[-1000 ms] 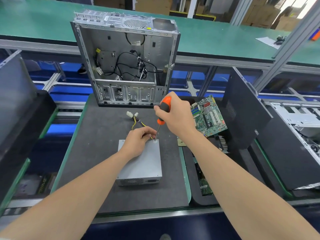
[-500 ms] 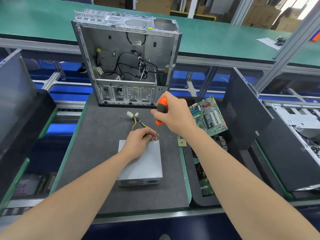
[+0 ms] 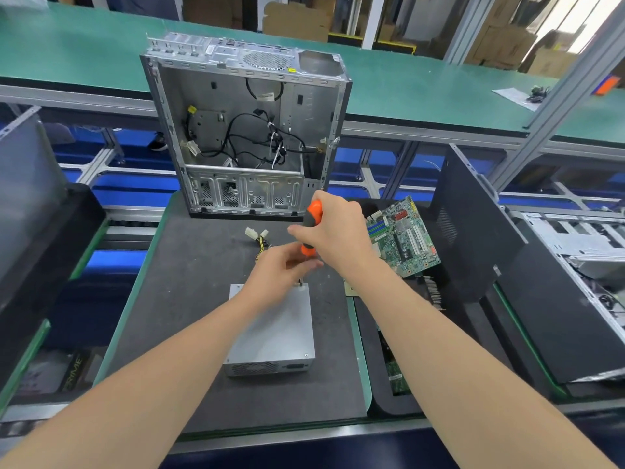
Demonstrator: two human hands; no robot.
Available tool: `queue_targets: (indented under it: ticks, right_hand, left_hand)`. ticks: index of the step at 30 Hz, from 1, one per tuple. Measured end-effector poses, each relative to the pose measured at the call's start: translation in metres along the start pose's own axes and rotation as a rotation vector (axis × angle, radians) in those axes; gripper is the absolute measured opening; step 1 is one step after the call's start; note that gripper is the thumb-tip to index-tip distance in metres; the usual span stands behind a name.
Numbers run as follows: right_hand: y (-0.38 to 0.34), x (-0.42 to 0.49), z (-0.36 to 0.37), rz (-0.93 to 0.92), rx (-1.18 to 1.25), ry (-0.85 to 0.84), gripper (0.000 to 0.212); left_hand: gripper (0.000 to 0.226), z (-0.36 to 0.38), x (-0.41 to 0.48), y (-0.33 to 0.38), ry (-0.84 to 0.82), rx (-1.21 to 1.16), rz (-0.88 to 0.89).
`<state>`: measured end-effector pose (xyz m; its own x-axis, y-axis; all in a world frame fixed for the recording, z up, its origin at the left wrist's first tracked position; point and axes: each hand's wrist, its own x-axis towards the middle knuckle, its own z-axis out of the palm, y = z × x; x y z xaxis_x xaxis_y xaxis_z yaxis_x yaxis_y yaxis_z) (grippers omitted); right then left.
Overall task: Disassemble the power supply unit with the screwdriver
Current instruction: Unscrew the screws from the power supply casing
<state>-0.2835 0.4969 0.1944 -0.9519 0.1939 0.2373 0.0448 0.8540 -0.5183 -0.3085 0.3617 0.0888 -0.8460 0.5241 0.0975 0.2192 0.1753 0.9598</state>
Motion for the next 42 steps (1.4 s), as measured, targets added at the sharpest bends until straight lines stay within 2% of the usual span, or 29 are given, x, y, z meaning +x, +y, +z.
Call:
queue_targets:
  ticks: [4,7,11,16,20,25,29,32,37,42]
  right_hand:
    - [-0.005,-0.001,-0.006,0.008,-0.059,-0.022,0.052]
    - [-0.012,0.005,-0.016,0.026,-0.266,-0.034,0.054]
    - [-0.026,0.017,-0.024,0.048,-0.465,-0.146,0.044]
    - [-0.033,0.028,-0.027,0.069,-0.522,-0.237,0.043]
    - [-0.036,0.037,-0.020,0.087,-0.489,-0.363,0.031]
    - [-0.024,0.037,-0.021,0.063,-0.428,-0.366,0.036]
    - [-0.014,0.037,-0.035,-0.051,-0.378,-0.462,0.041]
    - [-0.012,0.037,-0.047,-0.210,-0.405,-0.558,0.031]
    - [-0.021,0.036,-0.049,-0.440,-0.442,-0.649,0.019]
    - [-0.021,0.034,-0.048,-0.540,-0.426,-0.672,0.017]
  left_hand:
    - [0.013,-0.001,0.005,-0.003,0.002,0.010,-0.065]
    - [0.021,0.001,0.004,-0.005,0.039,-0.021,-0.083]
    - [0.030,0.004,0.005,-0.006,0.077,-0.022,-0.103]
    - [0.035,0.007,0.005,-0.006,0.083,0.022,-0.089]
    - [0.029,0.004,0.006,-0.004,0.063,0.017,-0.084]
    - [0.021,-0.003,0.010,-0.007,-0.041,0.081,-0.033]
    - [0.024,-0.004,0.015,-0.009,-0.118,0.102,-0.041]
    - [0.023,-0.004,0.014,-0.010,-0.161,0.093,-0.051]
    - [0.018,-0.011,0.013,-0.008,-0.208,-0.025,-0.089]
    - [0.022,-0.025,0.012,0.007,-0.289,-0.172,-0.117]
